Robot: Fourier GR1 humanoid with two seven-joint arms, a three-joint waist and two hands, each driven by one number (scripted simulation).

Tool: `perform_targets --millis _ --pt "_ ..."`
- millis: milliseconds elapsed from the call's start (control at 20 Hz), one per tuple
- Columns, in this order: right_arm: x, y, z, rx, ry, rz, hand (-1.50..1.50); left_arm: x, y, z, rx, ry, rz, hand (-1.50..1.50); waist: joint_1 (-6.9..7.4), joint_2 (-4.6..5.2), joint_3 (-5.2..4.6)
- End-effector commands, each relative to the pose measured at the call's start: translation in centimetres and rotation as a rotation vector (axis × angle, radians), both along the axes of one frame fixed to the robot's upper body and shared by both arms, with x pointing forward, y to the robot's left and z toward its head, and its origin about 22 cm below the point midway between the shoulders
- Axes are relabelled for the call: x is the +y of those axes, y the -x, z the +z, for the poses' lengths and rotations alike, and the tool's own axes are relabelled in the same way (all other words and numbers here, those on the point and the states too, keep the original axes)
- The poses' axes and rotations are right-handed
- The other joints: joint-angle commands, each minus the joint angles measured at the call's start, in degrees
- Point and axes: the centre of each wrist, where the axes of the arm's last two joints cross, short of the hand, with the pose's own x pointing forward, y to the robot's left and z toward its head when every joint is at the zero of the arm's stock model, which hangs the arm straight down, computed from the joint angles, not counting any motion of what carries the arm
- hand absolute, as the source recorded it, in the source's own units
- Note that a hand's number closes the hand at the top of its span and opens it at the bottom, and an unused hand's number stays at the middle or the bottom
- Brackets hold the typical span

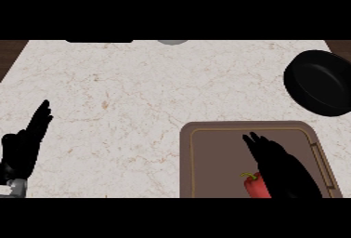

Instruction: Pick the bell pepper from the tray and place it in the pot

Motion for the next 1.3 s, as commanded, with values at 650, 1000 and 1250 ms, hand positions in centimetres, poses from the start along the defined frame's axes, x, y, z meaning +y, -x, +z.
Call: perform_targets --millis 650,1000,1250 --pt "0.3 -2.3 -2.6 0.083 0.106 -0.071 -1.50 -0.5 0.7 -2.1 0.017 0.017 -0.009 0.00 -0.32 0.00 0.00" --pt "0.2 -2.5 -5.3 0.050 0.103 0.039 1.50 0.2 -0.2 -0.1 -0.004 -0.002 0.003 0.00 -0.34 -0.01 0.03" --pt "-0.5 -1.2 -5.1 0.032 0.097 0.039 1.50 1.9 0.2 0.1 -0.001 0.015 0.005 0.00 -0.43 -0.03 0.02"
